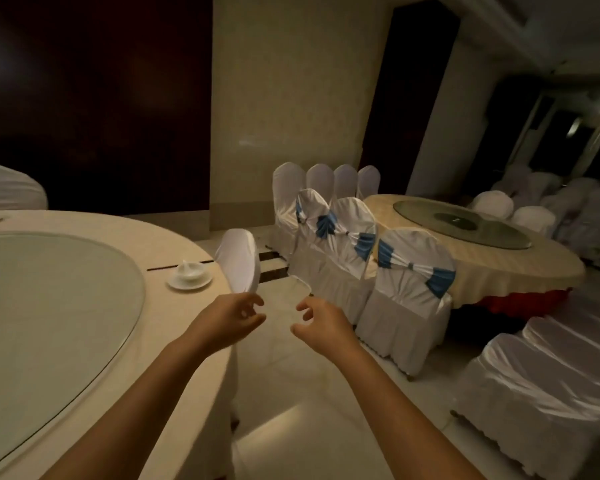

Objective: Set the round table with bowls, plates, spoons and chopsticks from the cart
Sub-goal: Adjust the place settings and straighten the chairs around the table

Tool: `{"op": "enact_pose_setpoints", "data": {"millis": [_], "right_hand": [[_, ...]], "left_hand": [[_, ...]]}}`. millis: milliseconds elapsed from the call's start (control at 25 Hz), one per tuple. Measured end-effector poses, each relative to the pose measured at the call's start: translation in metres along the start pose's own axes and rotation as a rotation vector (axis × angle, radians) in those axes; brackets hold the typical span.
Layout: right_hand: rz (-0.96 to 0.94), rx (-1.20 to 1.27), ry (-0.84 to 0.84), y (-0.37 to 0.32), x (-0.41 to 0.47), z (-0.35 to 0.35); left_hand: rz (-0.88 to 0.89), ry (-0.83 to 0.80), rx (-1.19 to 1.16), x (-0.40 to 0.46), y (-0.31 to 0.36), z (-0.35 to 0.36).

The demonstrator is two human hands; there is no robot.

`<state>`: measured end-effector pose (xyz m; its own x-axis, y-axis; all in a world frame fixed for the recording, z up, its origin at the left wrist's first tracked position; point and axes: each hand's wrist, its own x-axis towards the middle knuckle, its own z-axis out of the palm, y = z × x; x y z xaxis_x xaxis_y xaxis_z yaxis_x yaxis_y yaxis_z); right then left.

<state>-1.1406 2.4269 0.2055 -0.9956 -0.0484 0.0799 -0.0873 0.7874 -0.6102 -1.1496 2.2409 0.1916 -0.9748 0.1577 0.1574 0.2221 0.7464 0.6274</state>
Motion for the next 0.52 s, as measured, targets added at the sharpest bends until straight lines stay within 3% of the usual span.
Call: {"op": "enact_pose_setpoints", "data": {"millis": [320,520], "right_hand": [[-0.055,0.030,-0.056,0.084,0.160,-0.011],[-0.176,0.057,-0.133,0.135,0.290,-0.024]], "left_hand": [[-0.122,-0.012,0.018,0.157,-0.011,0.067],[-0.268,0.142,-0.024,0.248,-0.016,0.110]]}}
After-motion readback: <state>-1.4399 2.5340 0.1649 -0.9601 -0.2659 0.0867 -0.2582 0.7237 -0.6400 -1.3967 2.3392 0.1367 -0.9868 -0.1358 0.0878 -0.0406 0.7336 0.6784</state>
